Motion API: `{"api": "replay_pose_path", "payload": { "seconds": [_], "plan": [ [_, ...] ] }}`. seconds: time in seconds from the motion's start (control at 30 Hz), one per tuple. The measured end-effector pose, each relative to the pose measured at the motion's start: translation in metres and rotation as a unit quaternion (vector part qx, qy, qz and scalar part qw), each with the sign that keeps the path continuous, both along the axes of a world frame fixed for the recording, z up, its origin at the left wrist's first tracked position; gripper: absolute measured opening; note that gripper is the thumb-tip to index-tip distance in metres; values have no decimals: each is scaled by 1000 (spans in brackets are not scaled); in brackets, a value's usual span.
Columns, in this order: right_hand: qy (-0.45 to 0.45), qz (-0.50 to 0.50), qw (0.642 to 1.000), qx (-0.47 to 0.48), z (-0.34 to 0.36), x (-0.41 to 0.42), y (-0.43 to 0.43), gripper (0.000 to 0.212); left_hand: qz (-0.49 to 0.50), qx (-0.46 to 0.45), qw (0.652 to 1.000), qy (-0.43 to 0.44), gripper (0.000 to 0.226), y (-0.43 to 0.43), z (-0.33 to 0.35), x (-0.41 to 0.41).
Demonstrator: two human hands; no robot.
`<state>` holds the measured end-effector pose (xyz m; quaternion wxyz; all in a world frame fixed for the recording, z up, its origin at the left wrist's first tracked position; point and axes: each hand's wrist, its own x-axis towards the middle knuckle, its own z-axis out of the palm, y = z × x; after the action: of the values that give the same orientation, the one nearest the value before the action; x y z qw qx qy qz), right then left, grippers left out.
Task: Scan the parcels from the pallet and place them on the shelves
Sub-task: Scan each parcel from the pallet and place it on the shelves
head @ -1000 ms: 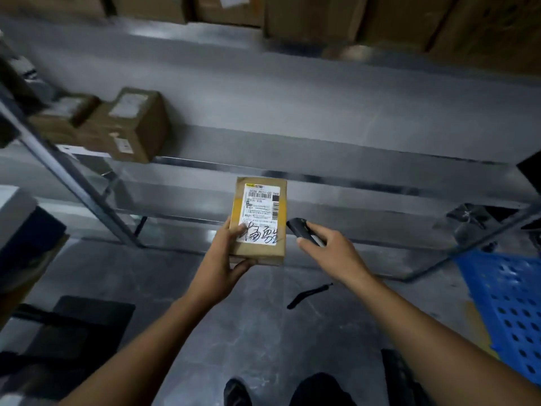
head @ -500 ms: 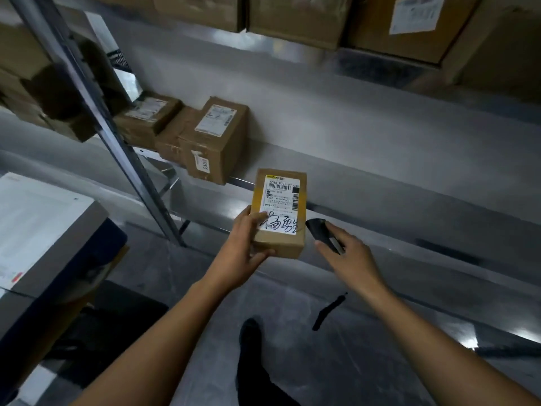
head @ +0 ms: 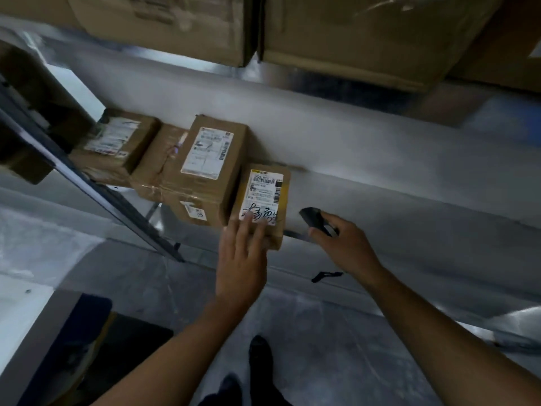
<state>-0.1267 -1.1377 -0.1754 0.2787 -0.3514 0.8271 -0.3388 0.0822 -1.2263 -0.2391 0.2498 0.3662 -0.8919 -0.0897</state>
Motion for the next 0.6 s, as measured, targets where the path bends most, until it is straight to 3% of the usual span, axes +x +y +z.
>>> {"api": "replay_pose_path", "payload": {
  "seconds": [0.1,0.43,0.6],
  "plan": [
    [-1,8,1000,18,4,-7,-20,54,-59,-1,997,-45,88,-6,-11,-8],
    [16,-34,999,2,16,10,-22,56,-91,100,987,-87,102,-70,17,-39],
    [26,-84,996,0,30,18,16,57,-130,101,986,-35,97,-63,24,-38]
  ]
}}
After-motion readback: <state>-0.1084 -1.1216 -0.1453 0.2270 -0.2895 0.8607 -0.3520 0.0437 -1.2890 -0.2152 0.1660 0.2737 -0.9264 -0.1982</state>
